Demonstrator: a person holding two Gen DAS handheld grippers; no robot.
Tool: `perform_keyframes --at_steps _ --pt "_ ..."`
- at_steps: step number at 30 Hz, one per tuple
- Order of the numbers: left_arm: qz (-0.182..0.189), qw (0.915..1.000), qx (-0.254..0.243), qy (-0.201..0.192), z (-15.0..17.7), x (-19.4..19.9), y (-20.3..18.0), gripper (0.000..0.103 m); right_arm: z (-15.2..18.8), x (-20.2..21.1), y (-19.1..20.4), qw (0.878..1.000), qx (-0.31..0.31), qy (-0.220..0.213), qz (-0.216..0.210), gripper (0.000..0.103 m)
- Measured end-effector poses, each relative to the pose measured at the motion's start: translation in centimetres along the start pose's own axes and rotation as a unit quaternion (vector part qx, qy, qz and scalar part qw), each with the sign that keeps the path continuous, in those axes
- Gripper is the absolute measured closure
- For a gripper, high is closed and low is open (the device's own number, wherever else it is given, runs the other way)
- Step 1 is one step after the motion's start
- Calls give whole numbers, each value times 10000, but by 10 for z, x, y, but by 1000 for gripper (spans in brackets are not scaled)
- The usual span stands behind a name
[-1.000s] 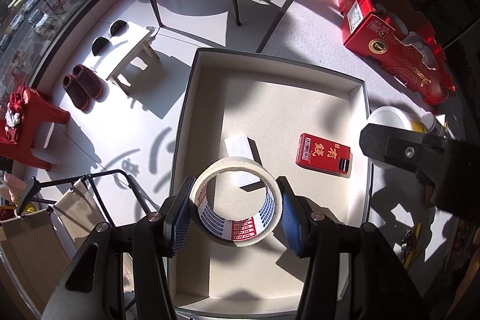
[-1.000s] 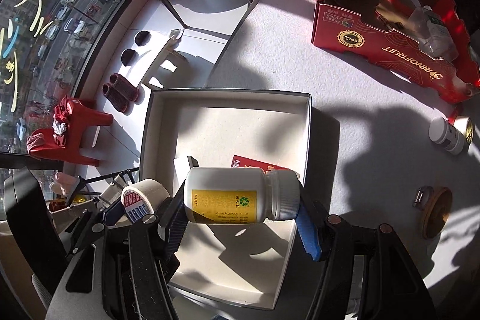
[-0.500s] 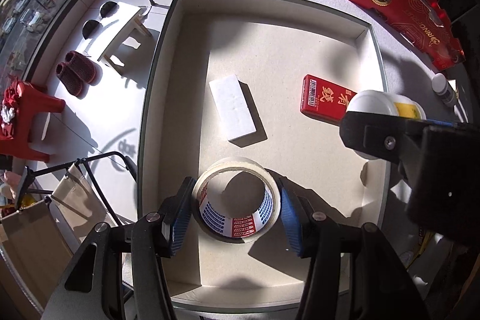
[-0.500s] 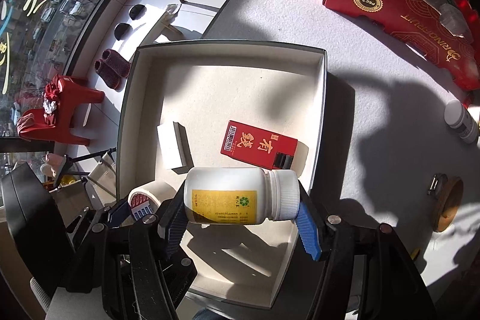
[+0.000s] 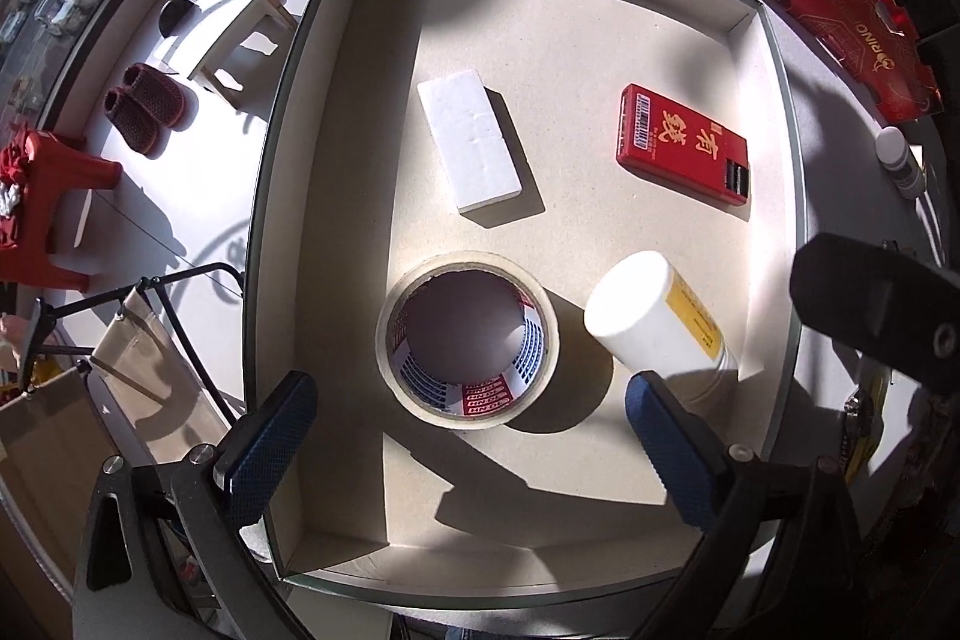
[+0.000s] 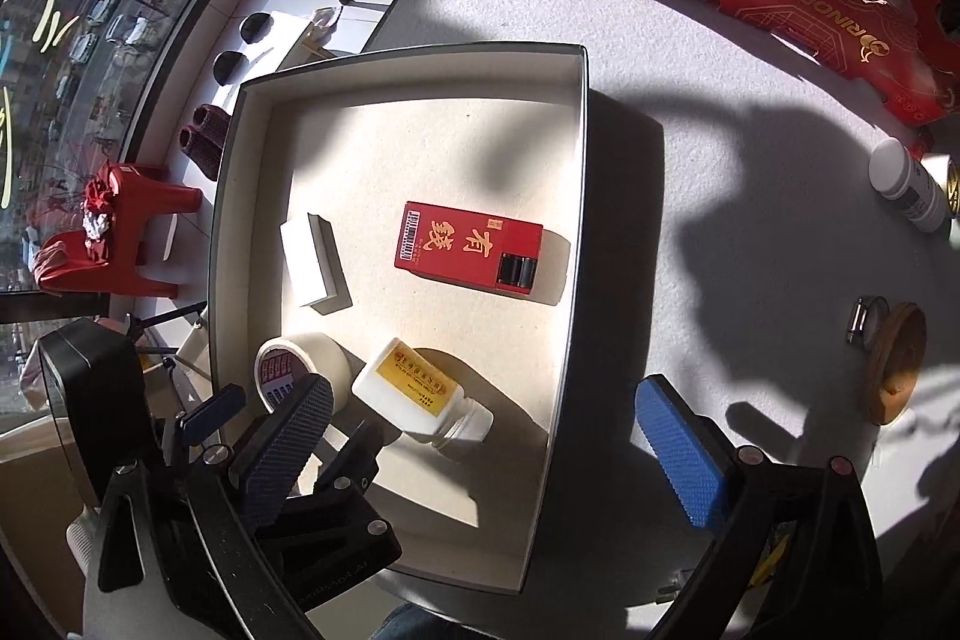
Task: Organize rigid objects
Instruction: 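Open the left tool to drop the tape roll while the right tool releases the bottle, then move the left tool toward the metal hose clamp while the right tool approaches the white block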
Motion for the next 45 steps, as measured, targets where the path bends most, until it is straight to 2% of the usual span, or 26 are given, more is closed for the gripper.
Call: perform_keyframes --at_steps 10,18,23,27,30,36,40,45 --pt "-120 9995 -306 -10 19 16 -2 0 19 10 6 9999 18 41 -164 2" --pt "-175 9994 -297 -103 29 34 0 0 33 26 17 9990 231 -60 -365 2" --pt "-104 9998 -111 -137 29 41 2 0 41 32 15 9978 295 -129 -574 1" --pt "-9 9998 -54 -189 28 47 -2 0 46 39 2 9973 177 -425 -564 1" --pt "-104 9996 -203 -181 30 49 -12 0 53 41 -19 9970 -2 -609 -483 1" --pt "-367 9934 -1083 109 40 41 -63 0 92 13 -83 9951 -694 -151 -690 1" --pt "-421 9837 -1737 210 48 34 -112 0 125 -3 -137 9868 -1433 51 -753 1" --pt "-554 9648 -2556 273 59 22 -182 0 173 -13 -208 9677 -2416 35 -722 1"
Point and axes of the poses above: each gripper's, at about its wrist camera, not at the fingertips, and x roughly against the way its jaws point, y to its left, z to its underside, the point moved 8 cm from there along -x, roughly the way its jaws point, and after that the axes turned 11 degrees about y, right-handed, at the moved point
